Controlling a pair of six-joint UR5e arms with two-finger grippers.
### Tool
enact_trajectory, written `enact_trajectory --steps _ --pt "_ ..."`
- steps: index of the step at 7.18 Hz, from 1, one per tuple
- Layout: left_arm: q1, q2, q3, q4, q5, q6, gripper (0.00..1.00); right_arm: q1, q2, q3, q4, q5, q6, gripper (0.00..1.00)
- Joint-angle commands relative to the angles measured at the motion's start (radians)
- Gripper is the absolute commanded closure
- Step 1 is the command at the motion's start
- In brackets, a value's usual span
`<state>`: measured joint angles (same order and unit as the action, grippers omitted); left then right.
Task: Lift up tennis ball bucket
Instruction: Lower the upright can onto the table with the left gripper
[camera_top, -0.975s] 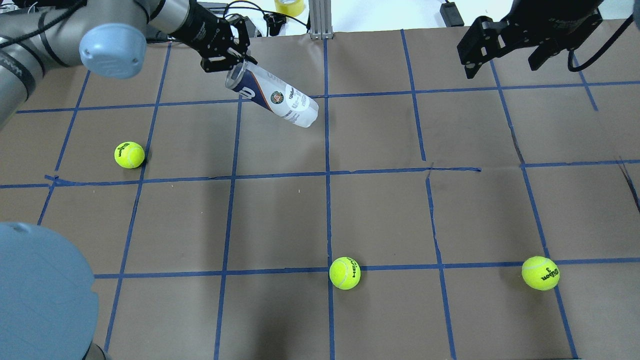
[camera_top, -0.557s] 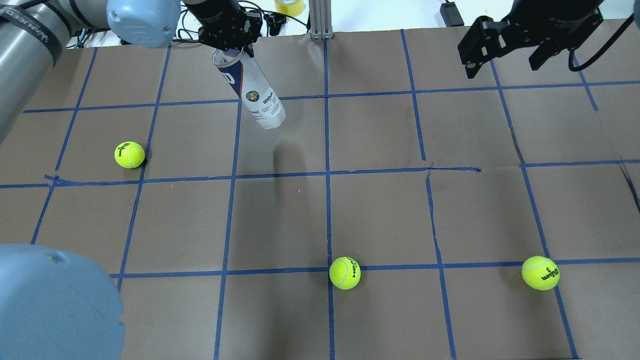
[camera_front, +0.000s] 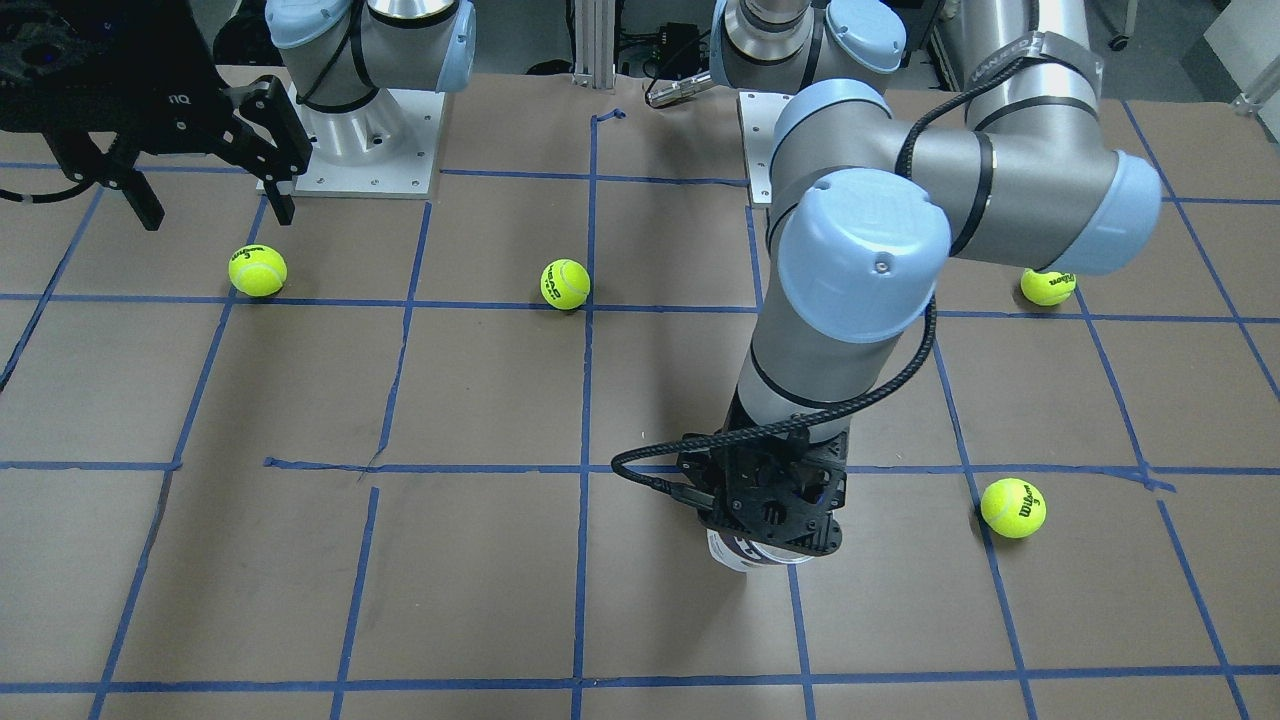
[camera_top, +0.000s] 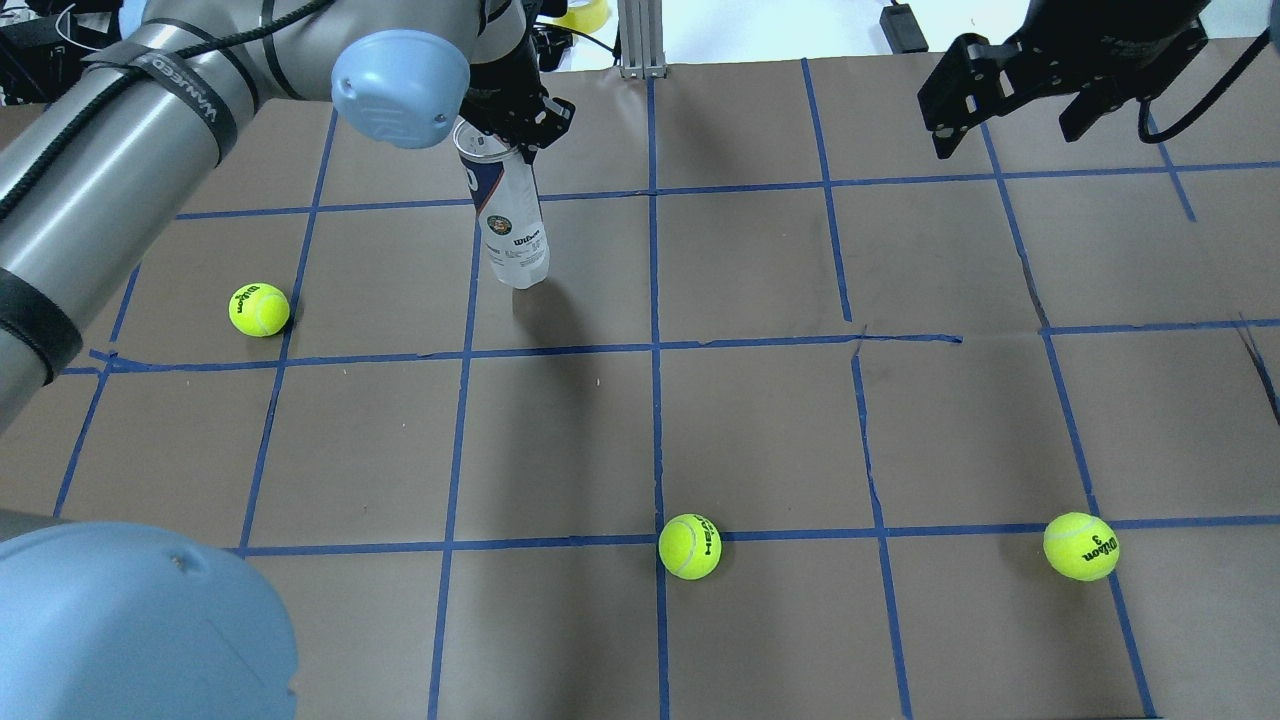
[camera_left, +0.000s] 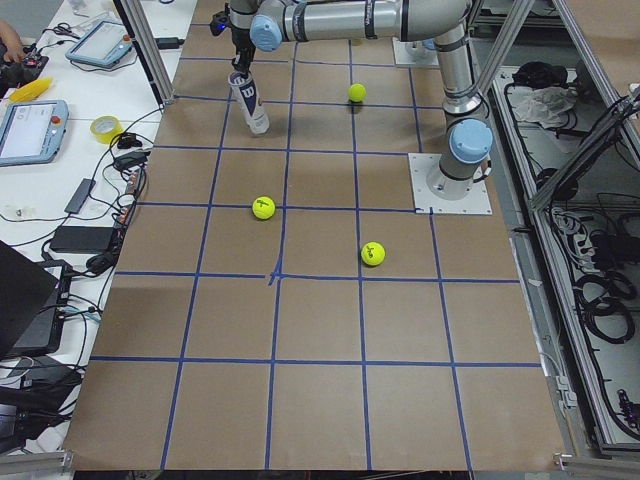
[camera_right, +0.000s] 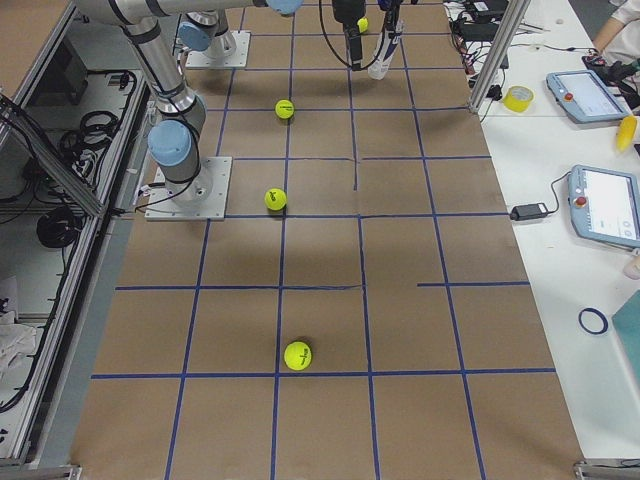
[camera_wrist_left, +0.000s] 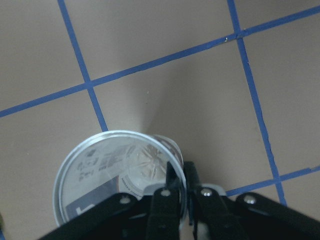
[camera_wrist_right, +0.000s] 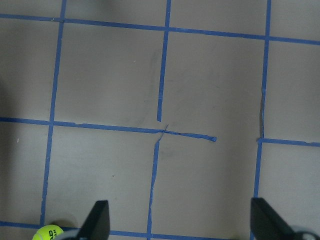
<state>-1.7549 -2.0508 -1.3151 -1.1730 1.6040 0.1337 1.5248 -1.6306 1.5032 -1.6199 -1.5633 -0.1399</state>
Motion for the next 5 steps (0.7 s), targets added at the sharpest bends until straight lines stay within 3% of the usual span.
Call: enact_trajectory --steps 1,2,3,4,5 --pt "-0.011 -0.006 -0.038 0.107 -0.003 -0.006 1.00 0.000 0.000 0.000 0.002 -0.001 -0.001 0.00" --pt "-0.012 -0.006 -0.038 0.102 -0.004 -0.006 1.00 0.000 0.000 0.002 0.003 0.000 -0.001 0.00" --pt "-0.012 -0.005 -0.039 0.092 -0.001 -0.006 0.73 0.000 0.000 0.008 0.002 -0.001 -0.001 0.00" --pt "-0.012 -0.005 -0.039 0.069 -0.006 -0.019 0.58 0.000 0.000 0.008 0.002 0.000 -0.001 0.00" --pt "-0.015 -0.003 -0.039 0.052 -0.004 -0.022 0.54 0.000 0.000 0.009 0.002 0.000 -0.001 0.00"
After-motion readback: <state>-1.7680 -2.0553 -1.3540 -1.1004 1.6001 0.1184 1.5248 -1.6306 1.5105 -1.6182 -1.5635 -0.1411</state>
